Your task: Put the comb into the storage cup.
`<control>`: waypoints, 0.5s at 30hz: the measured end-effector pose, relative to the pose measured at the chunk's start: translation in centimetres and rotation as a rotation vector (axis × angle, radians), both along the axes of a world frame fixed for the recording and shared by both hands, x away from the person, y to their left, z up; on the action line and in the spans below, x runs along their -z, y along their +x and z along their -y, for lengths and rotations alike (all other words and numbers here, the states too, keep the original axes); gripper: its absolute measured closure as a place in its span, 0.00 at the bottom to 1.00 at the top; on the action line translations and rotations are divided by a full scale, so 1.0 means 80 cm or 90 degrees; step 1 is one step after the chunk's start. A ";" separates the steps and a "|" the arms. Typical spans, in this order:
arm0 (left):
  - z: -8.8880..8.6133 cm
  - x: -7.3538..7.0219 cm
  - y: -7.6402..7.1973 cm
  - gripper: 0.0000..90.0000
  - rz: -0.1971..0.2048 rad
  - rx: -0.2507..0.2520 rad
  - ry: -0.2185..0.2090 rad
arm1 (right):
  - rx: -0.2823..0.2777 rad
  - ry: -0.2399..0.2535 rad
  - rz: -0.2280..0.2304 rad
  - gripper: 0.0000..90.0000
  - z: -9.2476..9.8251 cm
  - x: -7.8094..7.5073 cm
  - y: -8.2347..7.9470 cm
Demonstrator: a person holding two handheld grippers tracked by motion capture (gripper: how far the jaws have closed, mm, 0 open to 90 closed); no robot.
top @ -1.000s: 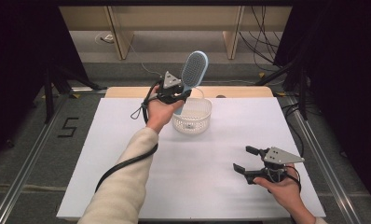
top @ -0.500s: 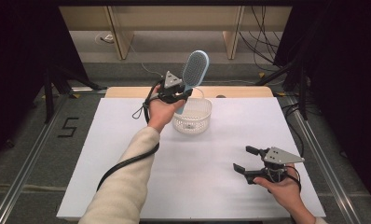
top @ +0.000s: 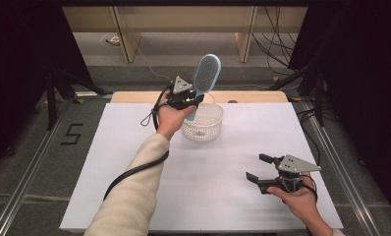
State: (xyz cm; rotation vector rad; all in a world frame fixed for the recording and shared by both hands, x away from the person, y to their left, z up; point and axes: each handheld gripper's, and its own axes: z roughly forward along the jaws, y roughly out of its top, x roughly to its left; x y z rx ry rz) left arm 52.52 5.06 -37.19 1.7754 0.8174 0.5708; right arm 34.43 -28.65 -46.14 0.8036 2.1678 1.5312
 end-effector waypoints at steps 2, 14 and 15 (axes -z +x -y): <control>0.000 0.001 0.000 0.78 0.002 0.002 0.000 | 0.000 0.000 0.000 0.18 0.000 0.000 0.000; 0.004 0.006 0.002 0.78 0.006 0.003 -0.004 | 0.000 0.000 -0.001 0.18 0.000 0.000 0.000; 0.004 0.006 0.002 0.78 0.007 0.003 -0.004 | 0.000 0.000 -0.001 0.18 0.000 0.000 0.000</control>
